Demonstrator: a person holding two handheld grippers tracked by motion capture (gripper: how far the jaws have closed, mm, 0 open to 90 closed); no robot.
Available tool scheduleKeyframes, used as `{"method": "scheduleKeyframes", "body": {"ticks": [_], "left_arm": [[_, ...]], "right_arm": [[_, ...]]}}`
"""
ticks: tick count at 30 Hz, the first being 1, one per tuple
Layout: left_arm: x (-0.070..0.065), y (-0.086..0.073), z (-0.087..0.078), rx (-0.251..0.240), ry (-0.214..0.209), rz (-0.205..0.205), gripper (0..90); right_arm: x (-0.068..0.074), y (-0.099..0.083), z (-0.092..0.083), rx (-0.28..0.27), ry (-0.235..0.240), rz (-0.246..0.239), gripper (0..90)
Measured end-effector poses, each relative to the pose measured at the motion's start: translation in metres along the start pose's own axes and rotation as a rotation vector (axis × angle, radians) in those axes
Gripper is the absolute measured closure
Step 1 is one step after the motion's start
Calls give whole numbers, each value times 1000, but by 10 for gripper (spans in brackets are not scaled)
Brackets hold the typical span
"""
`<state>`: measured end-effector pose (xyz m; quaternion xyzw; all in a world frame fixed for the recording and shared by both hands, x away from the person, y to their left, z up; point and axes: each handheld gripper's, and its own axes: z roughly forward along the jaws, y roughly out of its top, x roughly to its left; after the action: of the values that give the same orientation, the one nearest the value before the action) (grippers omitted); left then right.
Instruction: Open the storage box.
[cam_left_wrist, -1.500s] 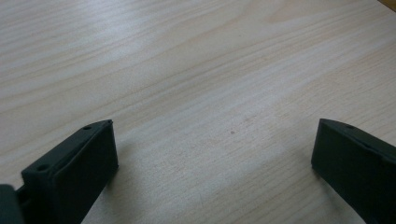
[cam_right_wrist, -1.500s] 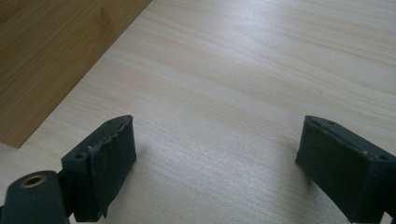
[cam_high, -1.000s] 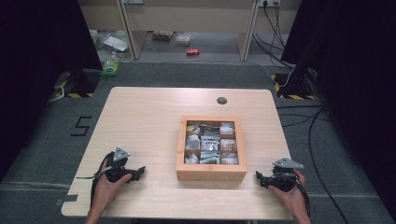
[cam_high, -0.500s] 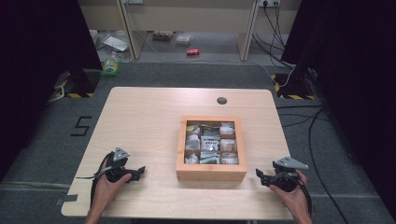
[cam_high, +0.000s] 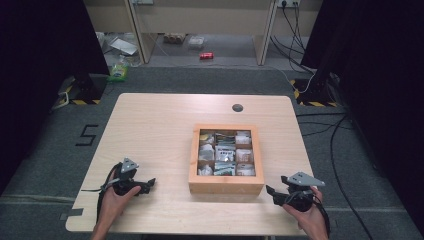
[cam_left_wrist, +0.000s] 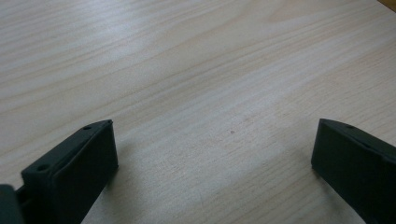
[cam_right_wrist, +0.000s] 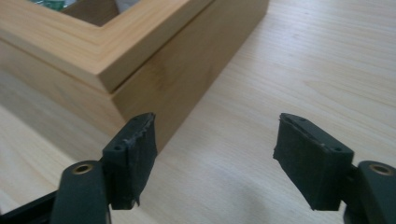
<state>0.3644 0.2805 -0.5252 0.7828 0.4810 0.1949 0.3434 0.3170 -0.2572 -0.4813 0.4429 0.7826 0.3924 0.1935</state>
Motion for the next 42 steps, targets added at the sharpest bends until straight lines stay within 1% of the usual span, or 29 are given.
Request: {"method": "scheduleKeyframes", "body": {"ticks": [1, 2, 3, 8, 11, 14, 16, 18, 23, 27, 30, 33, 42], "left_arm": [[0, 0, 0, 0, 0, 0, 0], [0, 0, 0, -1, -1, 0, 0], [0, 0, 0, -1, -3, -1, 0], [2, 0, 0, -1, -6, 5, 0], [3, 1, 1, 0, -6, 8, 0], [3, 1, 1, -2, -7, 6, 0], [3, 1, 1, -2, -8, 6, 0], [3, 1, 1, -2, -8, 6, 0], [3, 1, 1, -2, -8, 6, 0], [3, 1, 1, -2, -7, 7, 0], [3, 1, 1, -2, -7, 7, 0], [3, 1, 1, -2, -7, 7, 0], [3, 1, 1, -2, -7, 7, 0]], "right_arm": [[0, 0, 0, 0, 0, 0, 323], [3, 1, 0, 1, 24, -20, 339], [3, 1, 0, -1, 32, -23, 347], [4, 2, -4, 3, 68, -20, 358], [4, 2, -6, 5, 77, -9, 358], [6, 2, -7, 3, 70, -5, 356], [9, 0, -9, 0, 77, 3, 352], [11, -1, -10, 1, 81, -1, 351], [21, 3, -10, -16, 94, -21, 364], [28, 4, -7, -17, 90, -44, 402], [30, 5, -6, -33, 88, -55, 436], [31, 7, -5, -54, 94, -49, 451], [35, 12, 1, -68, 97, -73, 527]]}}
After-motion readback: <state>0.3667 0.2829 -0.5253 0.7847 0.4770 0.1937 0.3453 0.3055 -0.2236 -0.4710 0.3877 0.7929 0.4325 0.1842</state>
